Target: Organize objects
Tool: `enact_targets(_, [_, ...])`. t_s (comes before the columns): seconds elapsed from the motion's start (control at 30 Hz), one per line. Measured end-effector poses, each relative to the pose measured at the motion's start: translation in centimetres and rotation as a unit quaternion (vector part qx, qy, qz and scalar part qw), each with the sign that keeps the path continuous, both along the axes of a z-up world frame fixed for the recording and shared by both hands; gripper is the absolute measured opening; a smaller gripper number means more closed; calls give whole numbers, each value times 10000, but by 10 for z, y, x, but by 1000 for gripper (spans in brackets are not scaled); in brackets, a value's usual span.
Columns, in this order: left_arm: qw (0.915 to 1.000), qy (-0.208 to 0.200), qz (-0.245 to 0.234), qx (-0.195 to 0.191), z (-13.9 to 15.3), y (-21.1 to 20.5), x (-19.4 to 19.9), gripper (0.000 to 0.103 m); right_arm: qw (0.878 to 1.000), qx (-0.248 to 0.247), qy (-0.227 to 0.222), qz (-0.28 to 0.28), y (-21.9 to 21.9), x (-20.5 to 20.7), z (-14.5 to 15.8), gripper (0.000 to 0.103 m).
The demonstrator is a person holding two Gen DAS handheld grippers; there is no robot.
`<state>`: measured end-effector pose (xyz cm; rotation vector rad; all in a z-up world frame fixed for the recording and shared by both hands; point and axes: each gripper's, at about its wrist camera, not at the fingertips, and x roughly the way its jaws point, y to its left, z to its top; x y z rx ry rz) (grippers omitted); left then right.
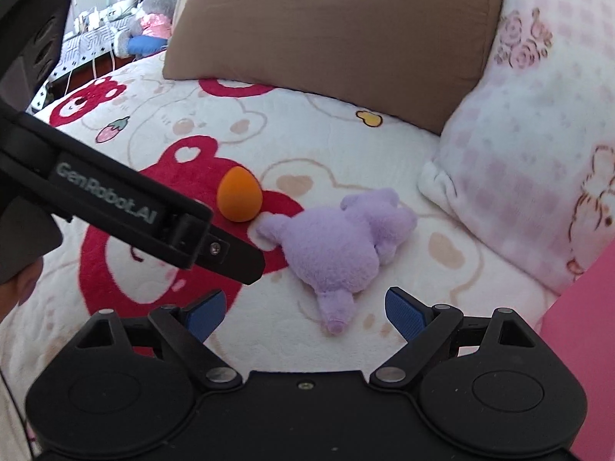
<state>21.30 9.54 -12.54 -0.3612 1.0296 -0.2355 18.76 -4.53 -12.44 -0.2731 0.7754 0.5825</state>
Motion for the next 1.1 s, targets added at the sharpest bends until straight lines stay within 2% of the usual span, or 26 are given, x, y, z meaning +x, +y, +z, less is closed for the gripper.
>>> enact_targets(0.1, [10000,-70,-40,29,-5,-3,4,97,9997,-203,-151,0,3,0,-11,92])
enact_targets(0.17, [9996,-128,-128,204,-9,-7,6,97,9996,-265,-20,59,3,2,-18,84])
enact_targets(0.2, [9994,-121,-143,286,-10,-9,7,97,9997,-225,29,38,2,3,-21,83])
enact_targets(0.3, [9996,-164,-161,175,-12,-8,7,97,10000,-2,25,-70,-4,6,-23,81])
enact_targets(0.4, [9992,-273,-219,217,-12,-13,10,96,9997,190,-18,-141,-10,9,-25,74])
enact_targets(0.5, [9989,-286,-313,196,-14,-19,12,92,9994,270,83,-217,-14,12,-30,64])
enact_targets(0.57, [9989,-253,-363,146,-16,-24,14,84,9991,316,70,-282,-16,14,-31,51])
enact_targets(0.63, [9989,-254,-378,96,-17,-28,14,76,9967,681,304,-327,-25,18,-29,40])
enact_targets(0.67, [9990,-231,-370,18,-16,-28,14,70,9957,745,405,-372,-26,20,-30,37])
enact_targets(0.7, [9991,-165,-373,-132,-16,-28,14,69,9957,710,395,-442,-26,20,-31,28])
enact_targets(0.73, [9985,-116,-395,-349,-16,-27,14,69,9962,650,361,-446,-26,20,-31,23])
enact_targets(0.77, [9980,-124,-402,-473,-14,-27,14,69,9967,620,341,-409,-25,18,-30,22])
enact_targets(0.9, [9985,-199,-405,-319,-9,-31,11,65,9967,667,368,-278,-22,8,-27,19])
enact_targets(1.0, [9979,-96,-319,-558,-9,-28,11,56,9974,620,302,-225,-15,0,-21,18])
enact_targets(1.03, [9977,-36,-296,-615,-9,-28,9,45,9978,566,254,-214,-12,-5,-19,18])
enact_targets(1.1, [9976,-68,-130,-681,-7,-23,1,43,9983,496,289,-113,-6,-16,-16,18])
